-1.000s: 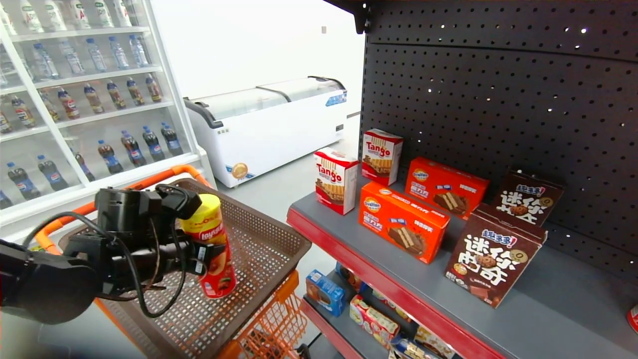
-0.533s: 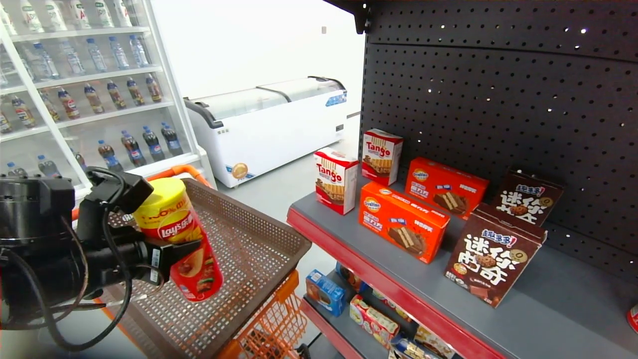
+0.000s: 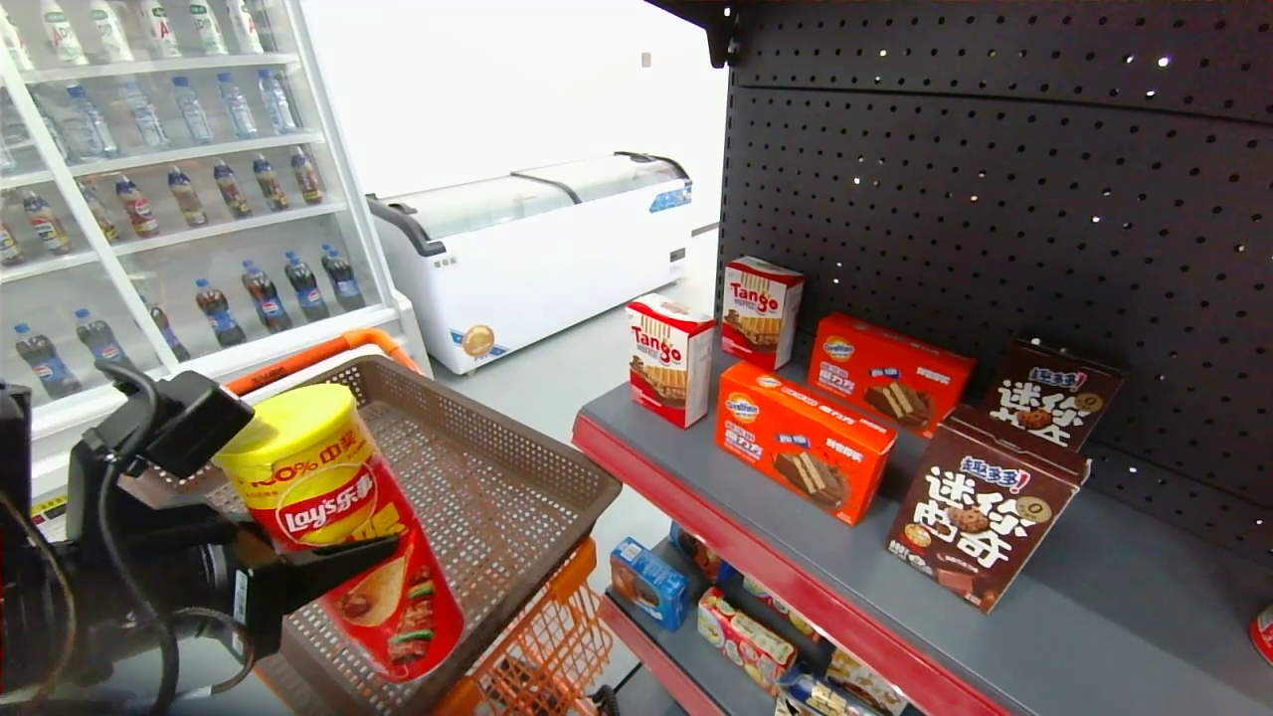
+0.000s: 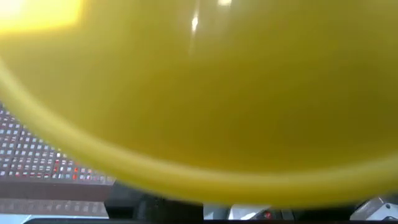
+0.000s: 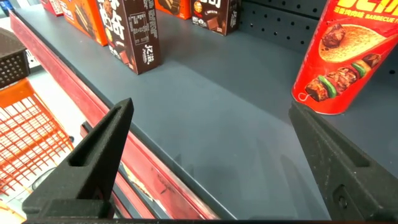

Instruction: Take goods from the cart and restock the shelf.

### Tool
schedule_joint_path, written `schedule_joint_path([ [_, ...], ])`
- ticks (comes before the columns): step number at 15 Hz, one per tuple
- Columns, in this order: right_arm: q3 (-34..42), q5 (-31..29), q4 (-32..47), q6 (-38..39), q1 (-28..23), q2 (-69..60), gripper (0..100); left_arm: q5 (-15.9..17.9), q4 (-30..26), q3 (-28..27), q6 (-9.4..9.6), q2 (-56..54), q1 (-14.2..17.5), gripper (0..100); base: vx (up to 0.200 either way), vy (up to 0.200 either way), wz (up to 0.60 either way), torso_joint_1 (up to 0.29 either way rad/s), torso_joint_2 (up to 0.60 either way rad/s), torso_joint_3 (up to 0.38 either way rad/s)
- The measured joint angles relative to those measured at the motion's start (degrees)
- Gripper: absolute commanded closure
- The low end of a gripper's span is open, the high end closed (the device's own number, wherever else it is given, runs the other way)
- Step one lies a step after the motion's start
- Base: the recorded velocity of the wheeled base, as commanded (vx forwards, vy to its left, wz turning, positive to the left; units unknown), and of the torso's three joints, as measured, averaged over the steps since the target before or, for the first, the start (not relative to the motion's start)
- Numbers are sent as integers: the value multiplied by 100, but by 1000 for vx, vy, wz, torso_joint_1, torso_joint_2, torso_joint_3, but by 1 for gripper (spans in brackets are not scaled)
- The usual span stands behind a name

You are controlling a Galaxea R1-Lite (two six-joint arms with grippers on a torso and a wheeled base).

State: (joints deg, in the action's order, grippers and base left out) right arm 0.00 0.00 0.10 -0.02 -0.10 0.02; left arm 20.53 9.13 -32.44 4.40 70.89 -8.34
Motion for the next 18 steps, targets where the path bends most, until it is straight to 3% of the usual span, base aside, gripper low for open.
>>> schedule_joint_path([
  [4, 0, 0, 0, 0, 2, 0, 0, 46, 11, -35, -6, -199, -199, 100, 0, 0, 0, 0, 0, 0],
  [10, 0, 0, -2, 2, 0, 0, 0, 533, -60, -107, 139, -223, -480, 100, 0, 0, 0, 0, 0, 0],
  [18, 0, 0, 0, 2, 0, 0, 0, 558, -18, -83, 165, -199, -930, 100, 0, 0, 0, 0, 0, 0],
])
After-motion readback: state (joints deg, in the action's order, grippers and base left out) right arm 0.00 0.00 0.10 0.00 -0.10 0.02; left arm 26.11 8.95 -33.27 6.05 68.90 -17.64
